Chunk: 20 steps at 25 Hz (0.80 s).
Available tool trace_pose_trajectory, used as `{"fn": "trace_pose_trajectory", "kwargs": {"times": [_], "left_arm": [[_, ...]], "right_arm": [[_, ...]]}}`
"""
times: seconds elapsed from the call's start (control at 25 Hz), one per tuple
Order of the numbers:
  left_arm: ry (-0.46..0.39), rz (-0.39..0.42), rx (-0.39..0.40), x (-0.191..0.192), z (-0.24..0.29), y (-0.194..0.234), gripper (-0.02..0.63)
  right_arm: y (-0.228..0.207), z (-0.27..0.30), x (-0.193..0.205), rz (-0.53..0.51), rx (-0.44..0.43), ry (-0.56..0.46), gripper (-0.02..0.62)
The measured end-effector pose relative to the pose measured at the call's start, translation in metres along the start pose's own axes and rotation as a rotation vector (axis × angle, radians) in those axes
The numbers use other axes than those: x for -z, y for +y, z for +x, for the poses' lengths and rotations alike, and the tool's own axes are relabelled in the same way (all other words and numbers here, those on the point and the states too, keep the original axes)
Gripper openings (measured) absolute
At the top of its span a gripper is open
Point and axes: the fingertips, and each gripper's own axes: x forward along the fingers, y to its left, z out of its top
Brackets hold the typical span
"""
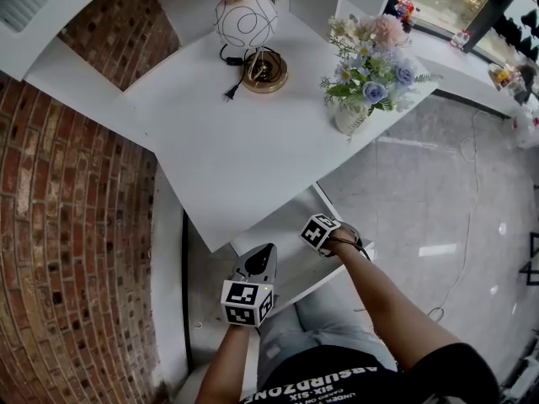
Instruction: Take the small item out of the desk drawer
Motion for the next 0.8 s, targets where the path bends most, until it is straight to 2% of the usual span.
{"fn": "trace_pose_trajectory", "kwargs": {"times": [0.24, 0.8], "left_arm": [[-0.007, -0.001, -0.005, 0.000, -0.004, 0.000, 0.006], [-0.020, 0.016, -0.011, -0.006, -0.016, -0.006, 0.005]], "right_arm": [[0.005, -0.017, -0.005, 0.039, -0.032, -0.050, 0.112], [0.009, -0.043, -0.001, 0.060, -0.037, -0.120, 0.104]]}}
